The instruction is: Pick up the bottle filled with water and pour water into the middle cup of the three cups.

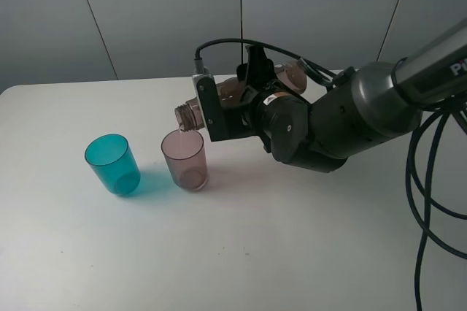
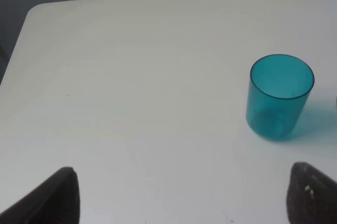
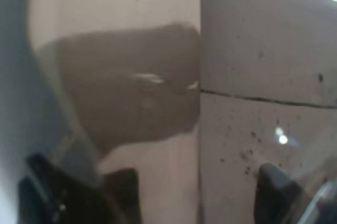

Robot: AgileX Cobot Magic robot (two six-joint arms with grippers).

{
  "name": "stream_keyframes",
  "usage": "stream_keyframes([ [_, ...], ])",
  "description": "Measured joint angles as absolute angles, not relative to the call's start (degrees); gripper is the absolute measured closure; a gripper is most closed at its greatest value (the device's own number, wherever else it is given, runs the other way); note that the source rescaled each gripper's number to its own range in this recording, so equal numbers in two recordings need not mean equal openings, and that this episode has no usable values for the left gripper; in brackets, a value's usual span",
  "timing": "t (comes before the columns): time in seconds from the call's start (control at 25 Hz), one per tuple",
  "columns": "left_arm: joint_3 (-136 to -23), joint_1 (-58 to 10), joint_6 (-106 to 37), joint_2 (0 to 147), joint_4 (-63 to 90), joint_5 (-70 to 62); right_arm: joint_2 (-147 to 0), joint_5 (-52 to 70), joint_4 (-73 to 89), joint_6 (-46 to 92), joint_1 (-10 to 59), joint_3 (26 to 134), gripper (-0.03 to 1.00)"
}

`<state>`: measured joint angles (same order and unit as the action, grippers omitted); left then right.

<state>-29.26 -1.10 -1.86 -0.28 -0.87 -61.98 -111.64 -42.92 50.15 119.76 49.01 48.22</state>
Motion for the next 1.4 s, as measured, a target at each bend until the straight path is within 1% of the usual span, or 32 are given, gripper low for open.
stream_keyframes([
  [0.28,-29.26,-1.1,-1.86,-0.28,-0.87,-61.98,-111.64,-42.92,49.88,119.76,49.01,48.22,0.97],
  [0.56,-29.26,-1.1,-1.86,-0.28,-0.87,-61.98,-111.64,-43.0,45.62,119.76,47.04,48.22,0.97],
  [1.4,-29.26,-1.1,-1.86,-0.28,-0.87,-61.98,-111.64,-43.43,38.21,119.76,44.89,48.22,0.97],
])
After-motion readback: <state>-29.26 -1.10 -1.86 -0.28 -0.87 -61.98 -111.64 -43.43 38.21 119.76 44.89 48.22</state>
